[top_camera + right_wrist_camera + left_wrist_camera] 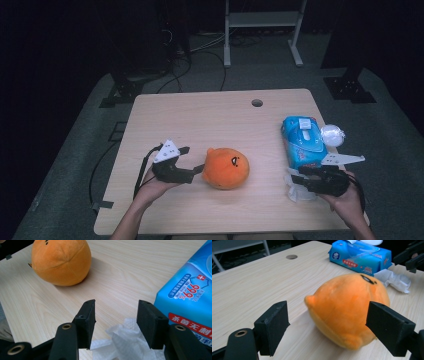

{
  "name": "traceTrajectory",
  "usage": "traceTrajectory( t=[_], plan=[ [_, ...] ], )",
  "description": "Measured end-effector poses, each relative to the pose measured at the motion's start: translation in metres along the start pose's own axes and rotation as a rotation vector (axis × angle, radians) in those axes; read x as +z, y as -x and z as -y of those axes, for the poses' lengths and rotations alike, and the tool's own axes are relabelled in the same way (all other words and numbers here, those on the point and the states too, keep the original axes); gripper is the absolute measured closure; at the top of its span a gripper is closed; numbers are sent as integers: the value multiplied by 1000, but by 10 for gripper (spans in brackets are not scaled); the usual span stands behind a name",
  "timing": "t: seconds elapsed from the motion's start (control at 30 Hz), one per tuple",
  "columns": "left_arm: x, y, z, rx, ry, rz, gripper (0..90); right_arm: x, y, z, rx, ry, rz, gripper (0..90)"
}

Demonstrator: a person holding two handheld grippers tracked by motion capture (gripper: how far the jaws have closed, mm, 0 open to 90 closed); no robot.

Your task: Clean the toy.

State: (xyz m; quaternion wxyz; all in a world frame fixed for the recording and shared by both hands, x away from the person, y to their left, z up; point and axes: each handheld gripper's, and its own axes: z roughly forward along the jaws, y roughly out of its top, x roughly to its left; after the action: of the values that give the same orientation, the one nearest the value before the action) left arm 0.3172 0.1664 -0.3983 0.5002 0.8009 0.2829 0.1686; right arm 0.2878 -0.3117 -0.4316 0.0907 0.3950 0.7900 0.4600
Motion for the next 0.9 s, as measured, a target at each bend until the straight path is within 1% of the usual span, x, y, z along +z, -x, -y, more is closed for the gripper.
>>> traceTrajectory(
  t=[0.2, 0.33, 0.43, 0.5, 0.57, 0.7, 0.73, 0.77, 0.9],
  plan=[
    [-10, -7, 10, -14, -6, -25, 170, 2, -2, -2, -2, -1, -2, 466],
    [-14, -11, 18, -32, -10, -38, 169, 4, -2, -2, -3, 0, -2, 460],
    [-17, -12, 21, -37, -13, -45, 166, 4, -2, -2, -3, 0, -2, 457],
    [-19, -14, 27, -45, -15, -54, 165, 4, -2, -2, -3, 0, -2, 454],
    [-21, -16, 31, -56, -18, -54, 158, 4, -2, -2, -4, 1, -2, 453],
    [-22, -17, 36, -57, -26, -55, 152, 4, -2, -1, -2, 0, -2, 448],
    [-22, -18, 40, -65, -30, -57, 152, 5, -2, -1, -2, -1, -2, 448],
    [-22, -18, 40, -65, -30, -57, 152, 5, -3, -1, -1, -1, -3, 447],
    [-23, -21, 49, -79, -44, -67, 148, 5, -3, 0, -2, 0, -4, 442]
  ],
)
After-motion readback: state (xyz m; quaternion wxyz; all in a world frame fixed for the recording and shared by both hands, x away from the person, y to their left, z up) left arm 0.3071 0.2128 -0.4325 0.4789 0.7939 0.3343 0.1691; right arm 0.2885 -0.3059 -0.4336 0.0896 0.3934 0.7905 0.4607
